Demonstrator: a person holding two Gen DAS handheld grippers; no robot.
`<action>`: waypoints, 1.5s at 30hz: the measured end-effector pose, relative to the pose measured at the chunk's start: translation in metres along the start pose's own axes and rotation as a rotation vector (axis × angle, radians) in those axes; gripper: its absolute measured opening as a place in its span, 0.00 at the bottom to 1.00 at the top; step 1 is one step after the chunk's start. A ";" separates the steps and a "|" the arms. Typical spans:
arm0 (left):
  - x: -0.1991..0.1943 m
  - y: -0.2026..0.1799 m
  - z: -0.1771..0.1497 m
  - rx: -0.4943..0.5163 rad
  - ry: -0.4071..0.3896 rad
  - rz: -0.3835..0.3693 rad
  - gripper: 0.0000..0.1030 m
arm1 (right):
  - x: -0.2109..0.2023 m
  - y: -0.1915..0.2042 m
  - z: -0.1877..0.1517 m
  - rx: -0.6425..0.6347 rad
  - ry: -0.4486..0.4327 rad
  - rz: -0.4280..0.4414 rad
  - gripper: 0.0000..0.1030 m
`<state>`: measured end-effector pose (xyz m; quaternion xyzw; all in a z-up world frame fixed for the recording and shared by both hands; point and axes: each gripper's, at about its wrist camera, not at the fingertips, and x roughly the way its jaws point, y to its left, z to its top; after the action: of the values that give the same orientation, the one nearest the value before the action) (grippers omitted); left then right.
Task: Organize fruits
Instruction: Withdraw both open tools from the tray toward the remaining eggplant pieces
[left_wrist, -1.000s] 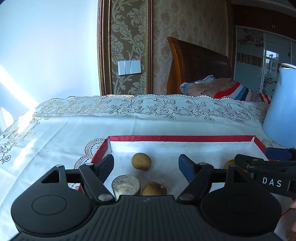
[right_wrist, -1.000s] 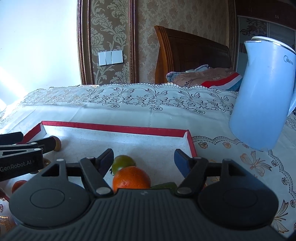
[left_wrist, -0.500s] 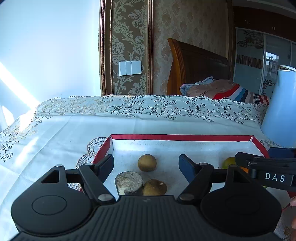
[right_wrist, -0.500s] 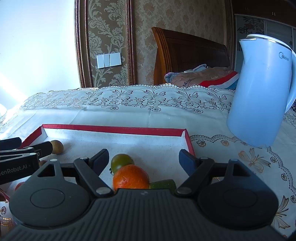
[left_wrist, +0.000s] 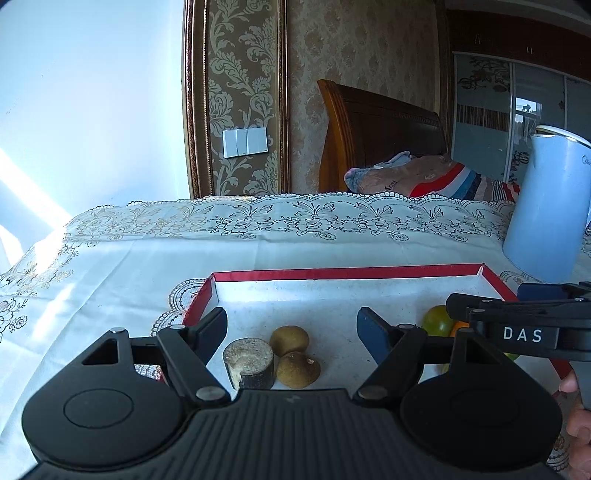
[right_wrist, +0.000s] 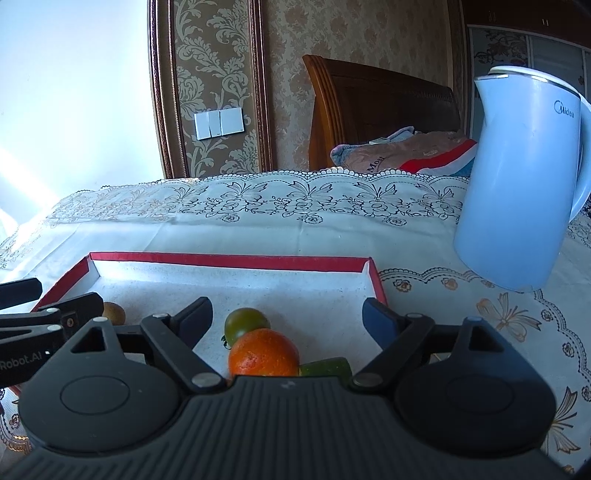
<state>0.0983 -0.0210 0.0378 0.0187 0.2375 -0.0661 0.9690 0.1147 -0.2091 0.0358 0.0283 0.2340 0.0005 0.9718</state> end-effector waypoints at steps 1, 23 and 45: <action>-0.003 0.001 0.000 -0.005 0.005 -0.016 0.75 | 0.000 -0.001 0.000 0.004 0.001 0.003 0.86; -0.065 0.013 -0.059 0.003 0.022 -0.140 0.75 | -0.002 -0.007 -0.004 0.024 0.013 -0.004 0.90; -0.044 -0.032 -0.079 0.237 0.146 -0.138 0.80 | -0.006 -0.006 -0.005 0.029 0.010 0.003 0.93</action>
<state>0.0190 -0.0426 -0.0118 0.1213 0.2988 -0.1585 0.9332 0.1076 -0.2148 0.0339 0.0430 0.2387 -0.0013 0.9701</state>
